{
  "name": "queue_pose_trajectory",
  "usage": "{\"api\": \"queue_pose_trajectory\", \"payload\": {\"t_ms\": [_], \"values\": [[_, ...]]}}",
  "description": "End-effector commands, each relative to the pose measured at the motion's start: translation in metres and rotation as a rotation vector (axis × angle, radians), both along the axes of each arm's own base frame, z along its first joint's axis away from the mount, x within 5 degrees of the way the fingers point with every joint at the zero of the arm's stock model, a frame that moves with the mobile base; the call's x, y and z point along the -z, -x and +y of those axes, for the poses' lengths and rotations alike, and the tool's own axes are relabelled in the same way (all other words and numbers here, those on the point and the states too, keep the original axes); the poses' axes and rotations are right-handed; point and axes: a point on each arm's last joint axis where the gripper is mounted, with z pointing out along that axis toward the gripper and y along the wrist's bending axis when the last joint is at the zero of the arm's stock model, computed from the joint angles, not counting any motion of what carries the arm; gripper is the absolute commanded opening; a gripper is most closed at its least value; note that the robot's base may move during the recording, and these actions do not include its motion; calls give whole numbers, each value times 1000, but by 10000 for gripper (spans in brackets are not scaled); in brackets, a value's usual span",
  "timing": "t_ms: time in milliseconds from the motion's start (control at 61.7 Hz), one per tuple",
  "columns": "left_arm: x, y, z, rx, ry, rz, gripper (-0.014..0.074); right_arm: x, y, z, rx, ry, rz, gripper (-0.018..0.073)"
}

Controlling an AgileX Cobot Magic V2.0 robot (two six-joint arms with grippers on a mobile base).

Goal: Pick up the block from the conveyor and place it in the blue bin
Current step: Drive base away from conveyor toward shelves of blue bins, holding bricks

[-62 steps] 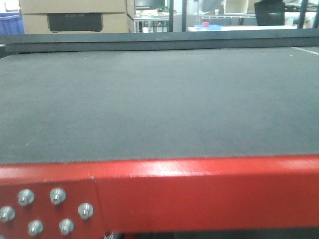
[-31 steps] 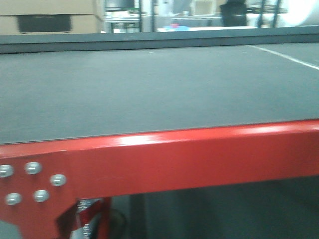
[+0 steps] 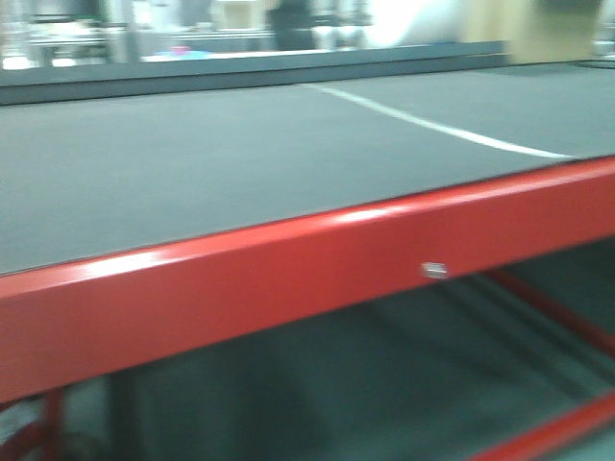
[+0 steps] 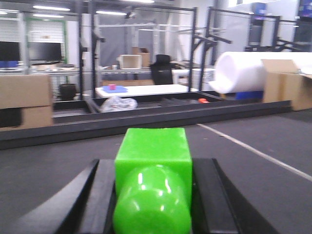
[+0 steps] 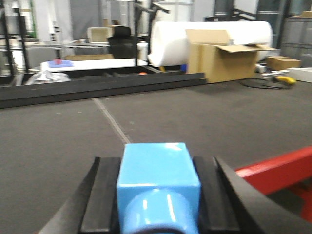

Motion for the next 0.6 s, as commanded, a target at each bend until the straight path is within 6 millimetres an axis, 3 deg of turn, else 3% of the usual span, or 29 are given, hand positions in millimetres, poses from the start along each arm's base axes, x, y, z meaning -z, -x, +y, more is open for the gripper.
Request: {"api": "queue_pose_trajectory", "payload": {"t_ms": [0,583], "values": [[-2,1,0,2,-2,-25,-111,-2,1,0,2,7,-26,-162],[-2,1,0,2,-2,-25,-111,-2,1,0,2,7,-26,-162]]}}
